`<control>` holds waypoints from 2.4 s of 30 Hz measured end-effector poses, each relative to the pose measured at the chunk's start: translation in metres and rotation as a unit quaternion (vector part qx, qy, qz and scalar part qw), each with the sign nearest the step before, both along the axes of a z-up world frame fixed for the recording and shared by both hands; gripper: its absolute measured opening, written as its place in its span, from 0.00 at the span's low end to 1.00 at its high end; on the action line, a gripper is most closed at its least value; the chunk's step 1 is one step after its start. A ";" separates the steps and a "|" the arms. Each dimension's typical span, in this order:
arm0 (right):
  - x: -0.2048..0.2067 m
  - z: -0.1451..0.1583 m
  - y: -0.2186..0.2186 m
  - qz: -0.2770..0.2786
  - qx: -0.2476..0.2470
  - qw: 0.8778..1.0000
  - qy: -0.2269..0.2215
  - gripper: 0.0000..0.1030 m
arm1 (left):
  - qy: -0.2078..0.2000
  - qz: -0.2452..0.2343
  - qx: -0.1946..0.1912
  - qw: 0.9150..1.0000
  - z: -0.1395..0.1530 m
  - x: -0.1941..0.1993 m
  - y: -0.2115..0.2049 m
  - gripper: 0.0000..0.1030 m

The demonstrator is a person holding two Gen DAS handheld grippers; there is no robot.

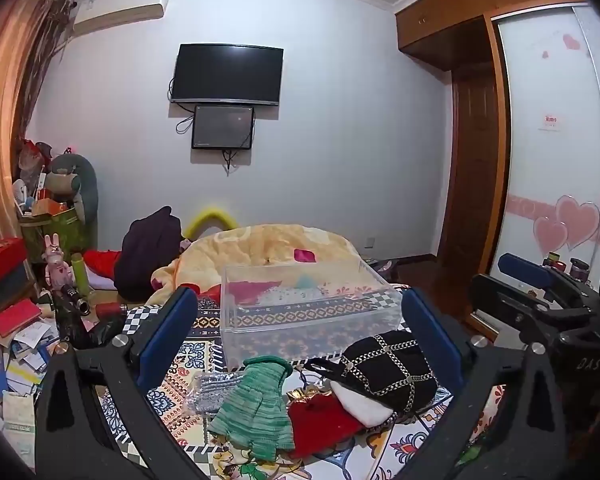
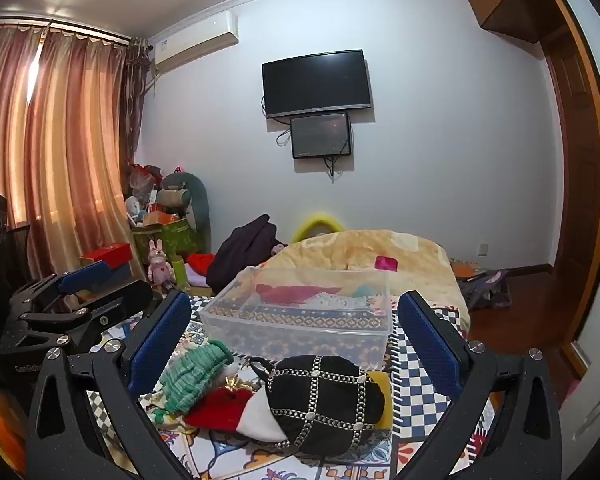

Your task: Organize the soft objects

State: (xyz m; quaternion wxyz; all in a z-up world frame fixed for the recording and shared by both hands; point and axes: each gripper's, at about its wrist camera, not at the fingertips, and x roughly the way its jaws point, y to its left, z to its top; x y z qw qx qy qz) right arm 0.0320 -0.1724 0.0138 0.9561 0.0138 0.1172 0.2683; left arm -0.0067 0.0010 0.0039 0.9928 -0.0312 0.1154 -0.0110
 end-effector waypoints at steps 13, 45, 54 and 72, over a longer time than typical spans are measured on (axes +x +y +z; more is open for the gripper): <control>-0.003 0.002 -0.001 0.001 0.005 1.000 -0.004 1.00 | 0.001 0.000 -0.003 1.000 0.002 0.000 0.002 1.00; -0.005 0.000 -0.003 0.000 0.013 1.000 -0.004 1.00 | 0.000 0.001 -0.006 1.000 0.001 -0.001 0.004 1.00; -0.005 0.000 -0.002 0.000 0.013 1.000 -0.004 1.00 | 0.001 0.000 -0.006 1.000 0.001 -0.001 0.004 1.00; -0.002 -0.002 0.001 -0.001 0.009 1.000 0.000 1.00 | 0.014 0.004 -0.003 1.000 -0.001 0.004 0.002 1.00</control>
